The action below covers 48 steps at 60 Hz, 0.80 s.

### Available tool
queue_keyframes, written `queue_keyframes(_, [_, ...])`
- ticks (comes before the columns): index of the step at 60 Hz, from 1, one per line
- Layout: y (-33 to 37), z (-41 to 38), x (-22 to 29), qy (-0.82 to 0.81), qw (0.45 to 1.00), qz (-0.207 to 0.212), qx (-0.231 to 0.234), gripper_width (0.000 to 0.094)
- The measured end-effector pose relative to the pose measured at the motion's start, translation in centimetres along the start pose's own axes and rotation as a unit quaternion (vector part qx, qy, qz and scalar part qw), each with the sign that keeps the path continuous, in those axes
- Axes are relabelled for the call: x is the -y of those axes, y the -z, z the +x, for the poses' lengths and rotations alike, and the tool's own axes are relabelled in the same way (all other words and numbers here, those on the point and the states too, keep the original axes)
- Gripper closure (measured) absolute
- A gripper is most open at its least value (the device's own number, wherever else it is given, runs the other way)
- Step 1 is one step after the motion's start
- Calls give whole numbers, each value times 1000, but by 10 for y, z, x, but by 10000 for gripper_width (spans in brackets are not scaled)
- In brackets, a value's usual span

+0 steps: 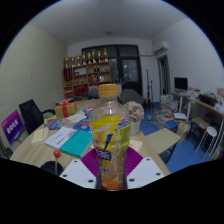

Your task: Pour water

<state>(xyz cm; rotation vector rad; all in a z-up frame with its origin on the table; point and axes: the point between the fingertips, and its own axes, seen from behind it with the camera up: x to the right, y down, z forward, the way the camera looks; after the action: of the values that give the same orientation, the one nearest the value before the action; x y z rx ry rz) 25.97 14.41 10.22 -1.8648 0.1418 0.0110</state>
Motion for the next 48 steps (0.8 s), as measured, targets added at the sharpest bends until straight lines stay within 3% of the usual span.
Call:
queue_keyframes(9, [-11,7,-43,-13,1000,-5,27,622])
queue_keyframes(13, [2,9,-39,-1,999,34,40,617])
queue_keyframes(24, [4,5,-40,18,998,40,34,587])
queue_keyframes(33, [7,7,-49,18,999,0,27,431])
queue_keyframes(37, [17,9,-73,18,998,-58,21,272])
queue_keyframes(40, [27,7,-79,11,997,-69,23,128])
queue_keyframes(48, [88,-2,-74,-8,997,-80,5,117])
